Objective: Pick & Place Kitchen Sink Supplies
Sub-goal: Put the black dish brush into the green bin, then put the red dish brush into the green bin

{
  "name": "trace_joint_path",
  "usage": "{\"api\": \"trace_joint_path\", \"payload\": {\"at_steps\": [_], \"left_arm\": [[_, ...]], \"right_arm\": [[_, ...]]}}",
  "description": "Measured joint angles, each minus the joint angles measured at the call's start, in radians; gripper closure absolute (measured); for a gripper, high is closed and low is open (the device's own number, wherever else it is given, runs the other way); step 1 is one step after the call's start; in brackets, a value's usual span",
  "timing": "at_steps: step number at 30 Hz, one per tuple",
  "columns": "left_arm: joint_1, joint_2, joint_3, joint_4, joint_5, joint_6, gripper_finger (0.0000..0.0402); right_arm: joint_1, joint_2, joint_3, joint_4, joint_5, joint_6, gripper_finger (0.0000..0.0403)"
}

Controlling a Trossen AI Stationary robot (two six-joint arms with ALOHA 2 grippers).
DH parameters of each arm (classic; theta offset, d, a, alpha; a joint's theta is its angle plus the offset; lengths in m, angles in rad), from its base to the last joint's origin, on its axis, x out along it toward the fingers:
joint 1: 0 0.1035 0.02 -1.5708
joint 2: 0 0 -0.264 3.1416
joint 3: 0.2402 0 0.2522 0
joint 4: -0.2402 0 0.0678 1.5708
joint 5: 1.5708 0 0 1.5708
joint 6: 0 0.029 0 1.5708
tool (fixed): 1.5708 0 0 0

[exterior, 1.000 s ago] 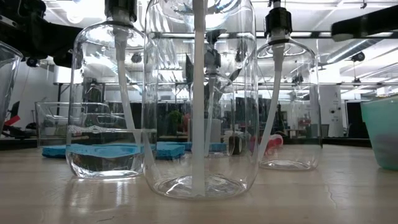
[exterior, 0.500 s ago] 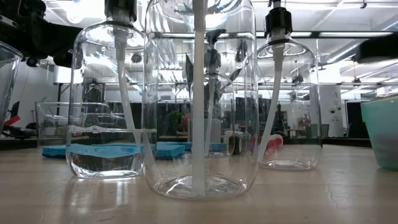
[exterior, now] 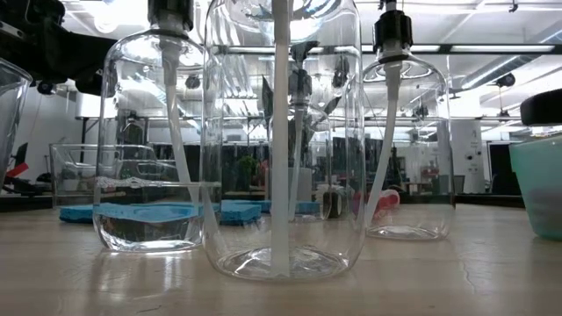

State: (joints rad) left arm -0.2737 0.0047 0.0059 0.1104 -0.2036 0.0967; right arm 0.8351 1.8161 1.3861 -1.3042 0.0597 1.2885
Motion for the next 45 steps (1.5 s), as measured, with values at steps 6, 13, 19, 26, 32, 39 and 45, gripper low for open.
{"api": "trace_joint_path", "payload": {"at_steps": [6,13,19,26,32,39,45], "left_arm": [[0.000,0.000,0.000,0.000,0.000,0.000,0.0401],[0.000,0.000,0.000,0.000,0.000,0.000,0.0401],[0.000,0.000,0.000,0.000,0.000,0.000,0.0401],[0.000,0.000,0.000,0.000,0.000,0.000,0.0401],[0.000,0.000,0.000,0.000,0.000,0.000,0.0401],[0.000,0.000,0.000,0.000,0.000,0.000,0.0401],[0.000,0.000,0.000,0.000,0.000,0.000,0.0401]], "right_arm": [[0.007,0.009,-0.008,0.017,0.001,0.061,0.0293],[0.009,0.009,-0.010,0.022,0.001,0.068,0.0266],[0.009,0.010,-0.010,0.032,0.001,0.073,0.0245],[0.009,0.002,-0.010,0.027,0.004,0.088,0.0214],[0.006,-0.018,-0.010,0.027,0.063,0.146,0.0186],[-0.028,-0.098,-0.010,0.026,0.201,0.249,0.0163],[-0.097,-0.209,-0.011,-0.037,0.355,0.453,0.0160]]}}
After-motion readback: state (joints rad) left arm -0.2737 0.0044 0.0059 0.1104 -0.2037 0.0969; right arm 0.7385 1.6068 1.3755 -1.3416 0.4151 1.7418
